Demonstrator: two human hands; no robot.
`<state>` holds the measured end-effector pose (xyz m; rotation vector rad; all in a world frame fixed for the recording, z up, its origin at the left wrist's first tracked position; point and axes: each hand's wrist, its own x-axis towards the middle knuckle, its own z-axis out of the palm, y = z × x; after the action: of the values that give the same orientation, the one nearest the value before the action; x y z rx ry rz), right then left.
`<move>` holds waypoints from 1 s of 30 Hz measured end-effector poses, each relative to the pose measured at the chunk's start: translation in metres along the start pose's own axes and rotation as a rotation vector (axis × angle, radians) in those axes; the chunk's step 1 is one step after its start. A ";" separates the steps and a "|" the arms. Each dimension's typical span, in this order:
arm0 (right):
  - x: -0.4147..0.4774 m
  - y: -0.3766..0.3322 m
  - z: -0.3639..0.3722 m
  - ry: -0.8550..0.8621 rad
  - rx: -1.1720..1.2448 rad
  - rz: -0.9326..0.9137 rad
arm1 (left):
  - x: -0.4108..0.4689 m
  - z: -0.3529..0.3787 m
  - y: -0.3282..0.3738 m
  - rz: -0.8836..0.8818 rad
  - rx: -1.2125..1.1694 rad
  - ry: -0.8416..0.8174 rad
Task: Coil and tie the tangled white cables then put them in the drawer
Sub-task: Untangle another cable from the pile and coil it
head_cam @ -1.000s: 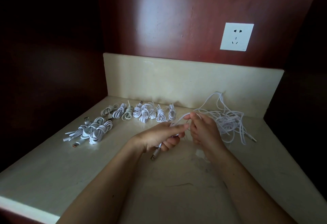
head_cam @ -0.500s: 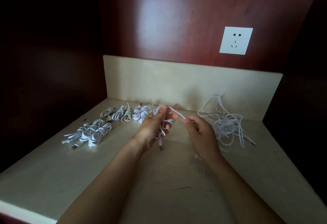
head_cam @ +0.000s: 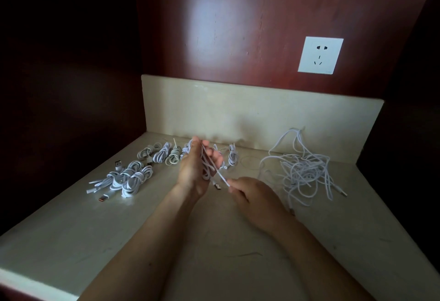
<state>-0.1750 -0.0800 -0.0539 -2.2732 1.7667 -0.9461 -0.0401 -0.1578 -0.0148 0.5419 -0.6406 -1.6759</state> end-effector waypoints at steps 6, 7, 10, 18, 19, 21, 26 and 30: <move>0.002 -0.002 -0.006 -0.011 0.031 -0.047 | 0.006 -0.011 0.011 0.162 0.146 0.154; 0.003 -0.004 -0.008 0.007 0.105 -0.027 | 0.007 -0.013 0.011 0.167 0.177 0.175; 0.002 -0.012 -0.015 0.018 0.294 0.039 | 0.005 -0.013 0.009 0.177 0.395 0.192; 0.005 -0.028 -0.031 0.111 0.663 0.026 | -0.008 -0.006 -0.001 -0.118 0.844 -0.143; 0.005 -0.028 -0.031 0.127 0.668 0.023 | -0.009 -0.005 -0.003 -0.180 0.884 -0.164; 0.005 -0.025 -0.029 0.159 0.649 0.031 | -0.009 -0.003 -0.007 -0.293 0.902 -0.224; 0.006 -0.006 -0.030 0.397 0.348 0.200 | -0.016 0.001 -0.012 -0.548 0.849 -0.379; 0.007 0.008 -0.028 0.379 0.331 0.201 | -0.019 0.003 -0.009 -0.627 0.889 -0.505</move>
<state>-0.1952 -0.0809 -0.0322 -1.7658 1.7602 -1.5691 -0.0447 -0.1376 -0.0187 1.0266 -1.7622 -2.0824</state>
